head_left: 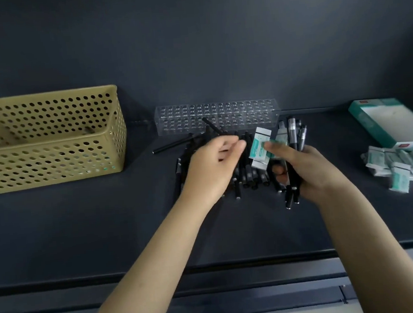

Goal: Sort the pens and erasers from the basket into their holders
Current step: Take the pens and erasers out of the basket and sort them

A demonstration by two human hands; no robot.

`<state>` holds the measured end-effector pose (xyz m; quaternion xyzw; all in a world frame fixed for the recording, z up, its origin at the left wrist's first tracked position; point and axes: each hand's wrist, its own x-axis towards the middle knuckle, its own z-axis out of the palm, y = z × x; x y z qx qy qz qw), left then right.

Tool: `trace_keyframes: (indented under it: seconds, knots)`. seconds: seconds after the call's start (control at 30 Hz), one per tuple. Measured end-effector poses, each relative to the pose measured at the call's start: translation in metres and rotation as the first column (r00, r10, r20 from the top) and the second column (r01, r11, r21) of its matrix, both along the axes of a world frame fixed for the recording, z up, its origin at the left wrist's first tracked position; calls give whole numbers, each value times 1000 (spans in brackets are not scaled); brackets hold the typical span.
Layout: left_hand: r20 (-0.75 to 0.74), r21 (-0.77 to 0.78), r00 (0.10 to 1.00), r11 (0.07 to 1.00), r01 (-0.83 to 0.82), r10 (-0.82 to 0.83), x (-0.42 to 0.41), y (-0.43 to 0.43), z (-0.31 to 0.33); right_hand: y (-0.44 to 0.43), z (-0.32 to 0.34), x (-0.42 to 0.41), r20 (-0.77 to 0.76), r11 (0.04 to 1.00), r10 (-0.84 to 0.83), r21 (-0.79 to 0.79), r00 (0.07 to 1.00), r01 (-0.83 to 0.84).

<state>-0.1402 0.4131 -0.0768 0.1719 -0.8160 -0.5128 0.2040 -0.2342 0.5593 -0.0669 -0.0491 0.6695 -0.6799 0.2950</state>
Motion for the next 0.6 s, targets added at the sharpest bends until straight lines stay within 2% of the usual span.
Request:
trace_keyframes:
  seconds: [0.07,0.17,0.33,0.6]
  knots:
    - [12,207,997,975,77,-81,-2,15,6,3,0,6,-11,999,-15,-31,1000,15]
    - [-39,354,995,930,102,-94,-6,31,3,13,-1,11,-38,998,-8,-68,999,6]
    - [9,492,983,857,156,-184,-21,55,3,43,2,7,-87,999,-12,-49,996,8]
    - [60,563,976,815,138,-207,-80,131,-1,126,5,-42,-64,962,-272,-13,960,272]
